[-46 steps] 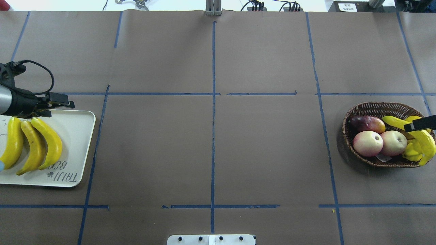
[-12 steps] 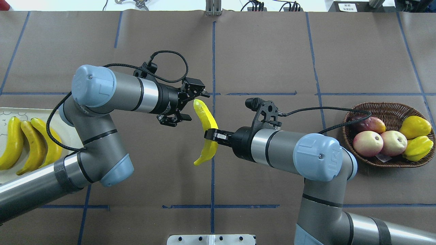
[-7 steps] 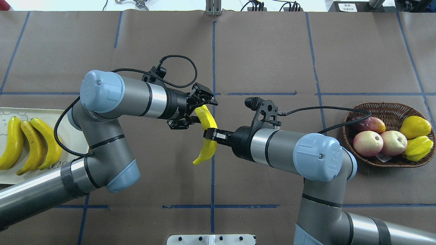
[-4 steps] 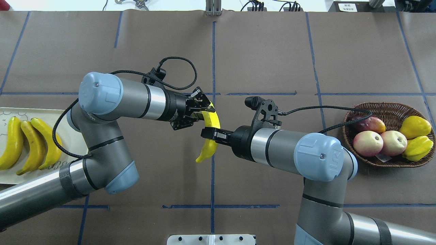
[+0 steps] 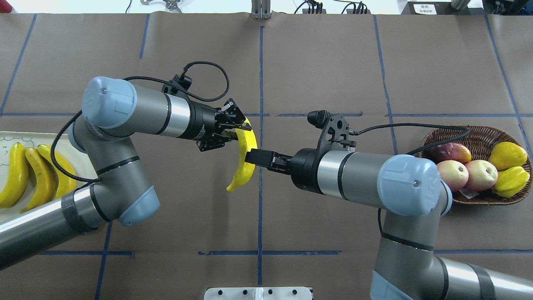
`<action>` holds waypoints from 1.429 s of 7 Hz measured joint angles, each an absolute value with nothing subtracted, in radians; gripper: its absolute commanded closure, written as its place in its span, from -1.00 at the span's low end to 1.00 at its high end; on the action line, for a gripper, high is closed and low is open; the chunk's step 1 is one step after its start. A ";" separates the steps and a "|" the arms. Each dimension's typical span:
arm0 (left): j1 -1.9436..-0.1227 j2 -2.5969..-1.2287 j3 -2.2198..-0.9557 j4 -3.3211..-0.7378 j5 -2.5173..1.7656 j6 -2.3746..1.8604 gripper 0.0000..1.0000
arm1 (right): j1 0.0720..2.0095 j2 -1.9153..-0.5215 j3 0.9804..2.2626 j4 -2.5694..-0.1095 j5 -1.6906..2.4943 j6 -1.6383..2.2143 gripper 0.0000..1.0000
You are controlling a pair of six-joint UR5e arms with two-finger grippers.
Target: Transfer all bananas from basket to plate
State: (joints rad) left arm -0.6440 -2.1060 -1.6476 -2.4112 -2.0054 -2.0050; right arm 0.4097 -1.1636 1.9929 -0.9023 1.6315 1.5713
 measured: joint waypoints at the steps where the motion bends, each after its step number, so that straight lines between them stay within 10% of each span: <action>1: -0.708 -2.026 -1.671 -2.406 -2.059 -1.909 1.00 | 0.500 -1.179 2.063 -1.002 1.750 1.563 -1.00; 6: -0.833 -1.443 -1.833 -2.394 -1.996 -1.361 1.00 | 0.894 -1.325 2.137 -1.337 2.123 1.100 -1.00; 10: -0.805 -1.433 -1.822 -2.379 -1.959 -1.338 0.88 | 0.946 -1.379 2.129 -1.358 2.149 0.961 -1.00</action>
